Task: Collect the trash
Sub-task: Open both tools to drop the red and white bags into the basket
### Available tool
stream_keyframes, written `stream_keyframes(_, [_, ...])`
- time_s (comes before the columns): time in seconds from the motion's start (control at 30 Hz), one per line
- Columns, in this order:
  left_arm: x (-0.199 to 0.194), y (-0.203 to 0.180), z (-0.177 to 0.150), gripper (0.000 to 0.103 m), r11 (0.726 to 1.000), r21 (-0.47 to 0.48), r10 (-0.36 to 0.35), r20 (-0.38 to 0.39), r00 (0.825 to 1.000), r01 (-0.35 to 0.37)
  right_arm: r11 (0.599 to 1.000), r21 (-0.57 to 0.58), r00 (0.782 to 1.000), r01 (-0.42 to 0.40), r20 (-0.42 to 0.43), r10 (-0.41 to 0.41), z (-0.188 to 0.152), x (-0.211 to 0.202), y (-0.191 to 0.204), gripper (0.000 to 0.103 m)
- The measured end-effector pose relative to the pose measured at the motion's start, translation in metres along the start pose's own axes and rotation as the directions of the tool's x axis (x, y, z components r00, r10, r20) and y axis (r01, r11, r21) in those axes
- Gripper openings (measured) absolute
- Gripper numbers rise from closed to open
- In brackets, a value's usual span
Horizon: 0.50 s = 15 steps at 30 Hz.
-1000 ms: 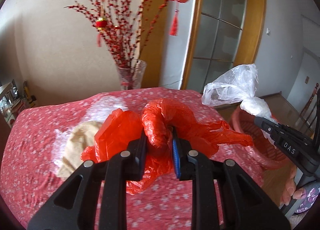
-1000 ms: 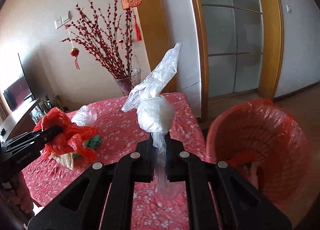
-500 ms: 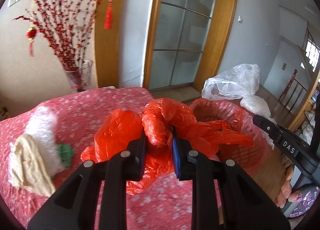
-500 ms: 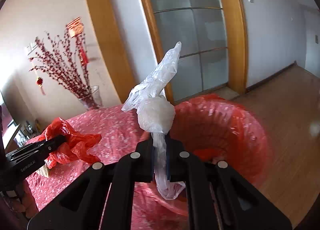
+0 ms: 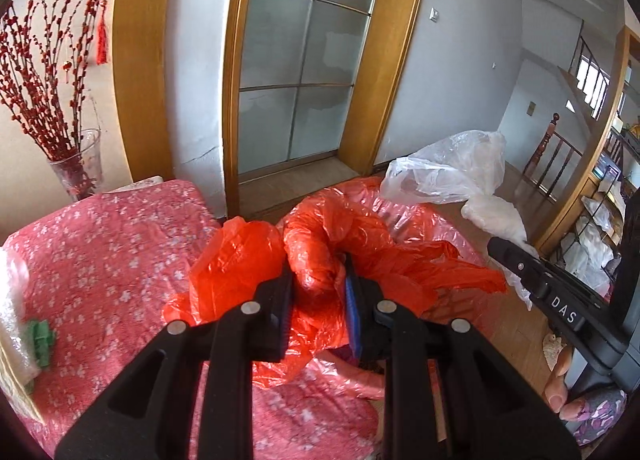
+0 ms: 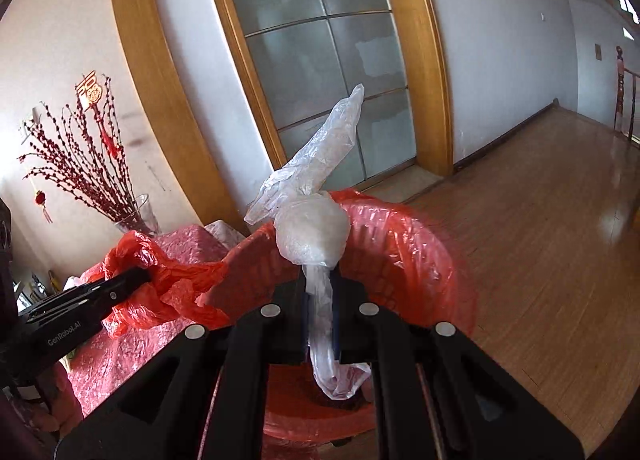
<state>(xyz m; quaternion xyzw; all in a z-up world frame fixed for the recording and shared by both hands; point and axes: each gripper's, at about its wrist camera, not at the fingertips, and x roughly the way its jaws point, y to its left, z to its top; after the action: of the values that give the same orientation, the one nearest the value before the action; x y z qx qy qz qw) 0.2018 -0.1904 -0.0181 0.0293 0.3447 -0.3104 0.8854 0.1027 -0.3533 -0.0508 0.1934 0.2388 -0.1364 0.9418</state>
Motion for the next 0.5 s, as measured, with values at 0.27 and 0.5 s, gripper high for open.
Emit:
stream_keyframes(0.27, [0.026, -0.006, 0.007, 0.028, 1.0, -0.004, -0.028, -0.025, 0.999, 0.028, 1.0, 0.013, 1.0, 0.017, 0.004, -0.017, 0.005, 0.006, -0.012, 0.019])
stream_keyframes(0.5, [0.04, 0.0, 0.002, 0.038, 0.999, -0.031, -0.027, -0.063, 0.998, 0.025, 0.999, 0.019, 0.999, 0.033, 0.0, -0.033, -0.001, 0.007, -0.02, 0.044])
